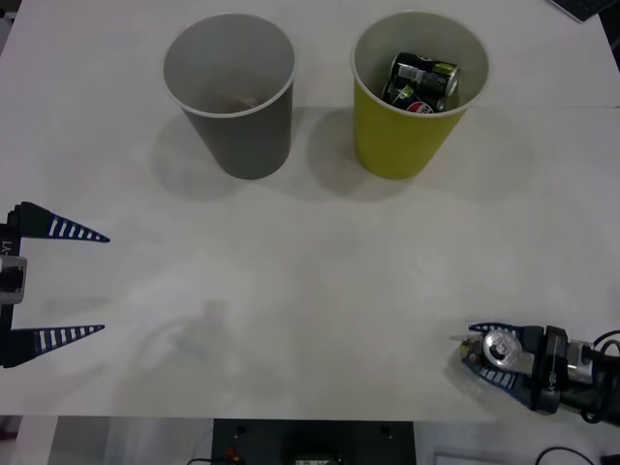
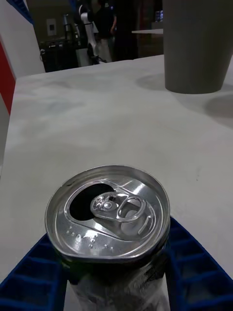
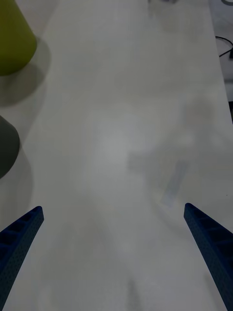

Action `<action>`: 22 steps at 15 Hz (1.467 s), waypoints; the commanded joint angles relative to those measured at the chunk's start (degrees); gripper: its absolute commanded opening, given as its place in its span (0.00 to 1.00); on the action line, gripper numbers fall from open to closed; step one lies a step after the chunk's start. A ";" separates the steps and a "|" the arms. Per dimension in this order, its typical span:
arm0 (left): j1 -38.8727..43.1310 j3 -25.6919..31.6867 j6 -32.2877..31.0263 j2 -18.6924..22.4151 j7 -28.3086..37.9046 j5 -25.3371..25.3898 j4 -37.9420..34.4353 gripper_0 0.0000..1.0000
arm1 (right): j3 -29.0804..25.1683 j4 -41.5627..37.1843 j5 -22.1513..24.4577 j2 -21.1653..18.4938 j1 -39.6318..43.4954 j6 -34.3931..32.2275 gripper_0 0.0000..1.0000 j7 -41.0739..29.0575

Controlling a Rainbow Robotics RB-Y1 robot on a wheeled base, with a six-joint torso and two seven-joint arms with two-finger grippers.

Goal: Put the can into the green bin and the plastic bottle into the gray bin

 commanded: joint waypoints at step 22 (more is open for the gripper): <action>0.00 0.00 0.00 0.00 0.00 0.00 0.00 1.00 | -20.98 -50.20 31.88 -5.18 9.57 5.90 0.00 -44.78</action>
